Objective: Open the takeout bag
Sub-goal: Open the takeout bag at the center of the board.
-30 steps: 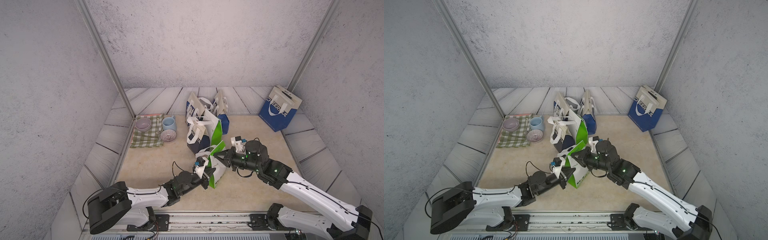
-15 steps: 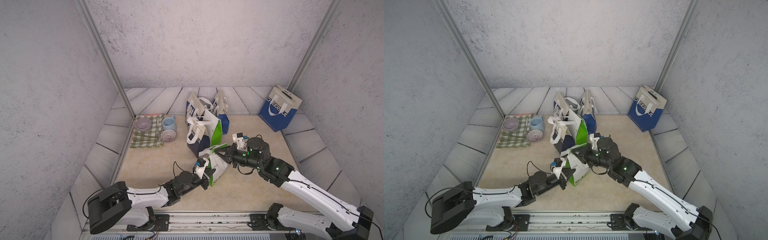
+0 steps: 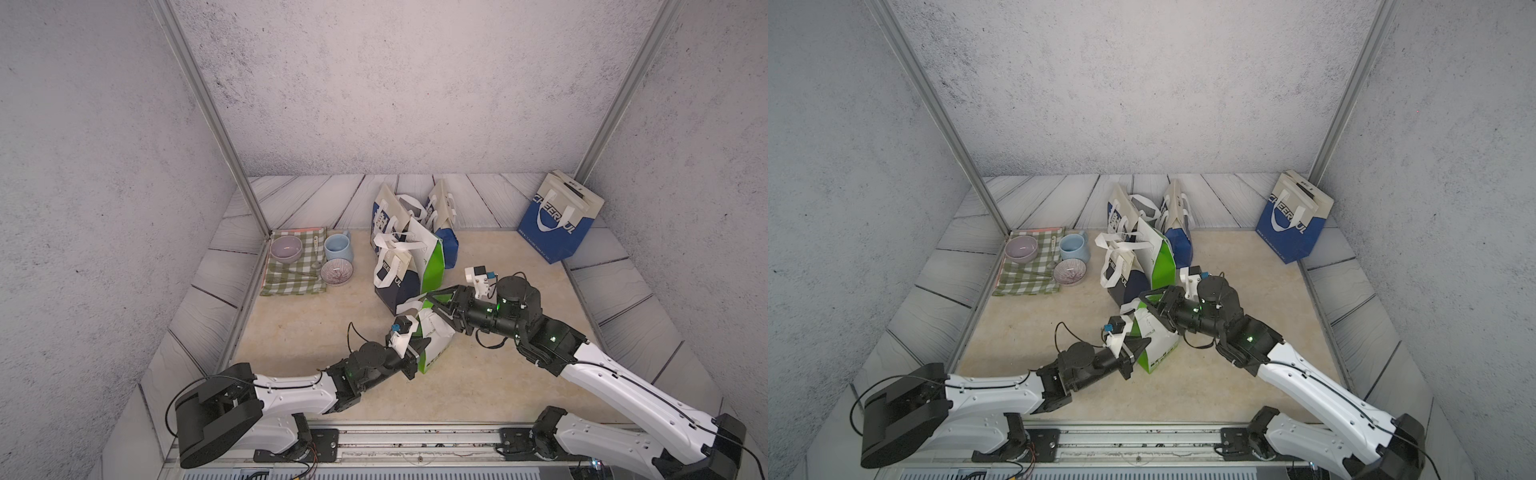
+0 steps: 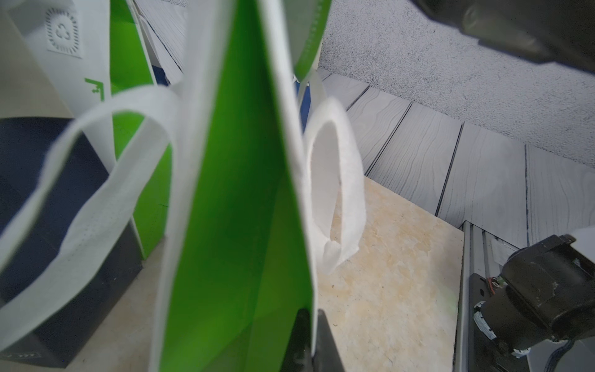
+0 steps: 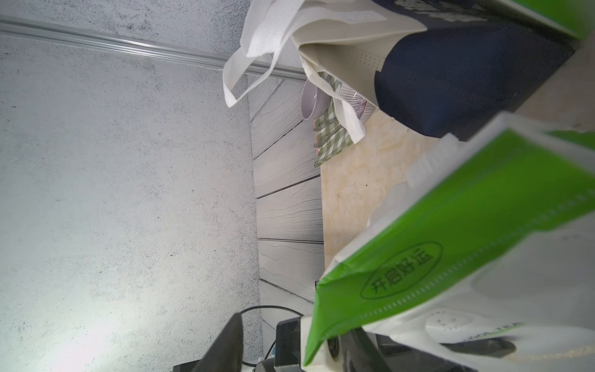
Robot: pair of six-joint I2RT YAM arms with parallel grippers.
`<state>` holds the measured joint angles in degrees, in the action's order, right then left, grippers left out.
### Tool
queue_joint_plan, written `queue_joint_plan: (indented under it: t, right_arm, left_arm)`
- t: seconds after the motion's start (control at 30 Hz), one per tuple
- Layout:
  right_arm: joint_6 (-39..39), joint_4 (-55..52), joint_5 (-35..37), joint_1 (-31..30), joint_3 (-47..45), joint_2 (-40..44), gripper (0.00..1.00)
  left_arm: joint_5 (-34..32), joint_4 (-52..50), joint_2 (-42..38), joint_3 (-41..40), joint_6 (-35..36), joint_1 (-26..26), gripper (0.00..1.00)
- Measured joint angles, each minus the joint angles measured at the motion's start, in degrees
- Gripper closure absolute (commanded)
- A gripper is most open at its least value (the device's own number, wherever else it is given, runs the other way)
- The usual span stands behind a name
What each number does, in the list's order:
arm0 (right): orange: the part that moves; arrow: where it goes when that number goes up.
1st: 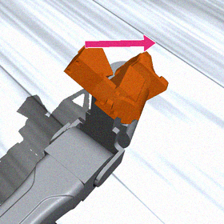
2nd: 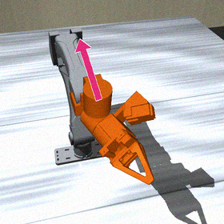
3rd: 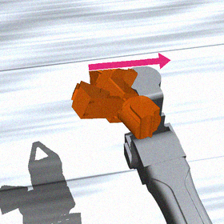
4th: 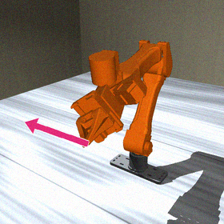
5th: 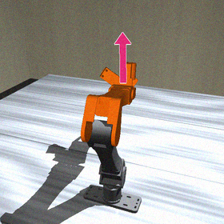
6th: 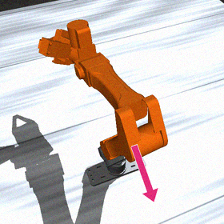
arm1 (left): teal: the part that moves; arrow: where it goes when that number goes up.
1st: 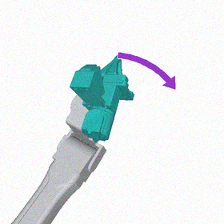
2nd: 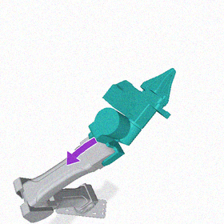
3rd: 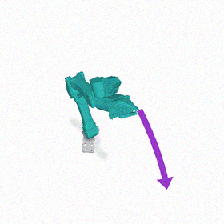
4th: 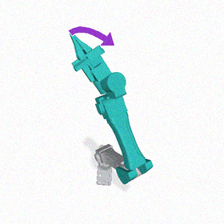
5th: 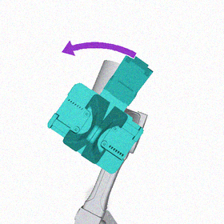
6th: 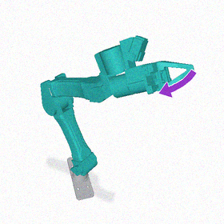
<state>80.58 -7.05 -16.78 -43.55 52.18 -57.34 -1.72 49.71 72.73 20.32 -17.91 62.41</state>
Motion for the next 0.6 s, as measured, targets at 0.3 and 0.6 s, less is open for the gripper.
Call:
queue_joint_plan:
  t: [0.3, 0.6]
  right_arm:
    - [1.14, 0.28, 0.02, 2.49, -4.90, 1.88, 0.49]
    - [2.73, 1.40, -0.07, 4.81, -5.66, 1.66, 0.60]
  left_arm:
    - [0.02, -0.24, -0.02, 0.00, 0.00, 0.02, 1.00]
    - [0.00, -0.24, -0.04, 0.00, 0.00, 0.00, 1.00]
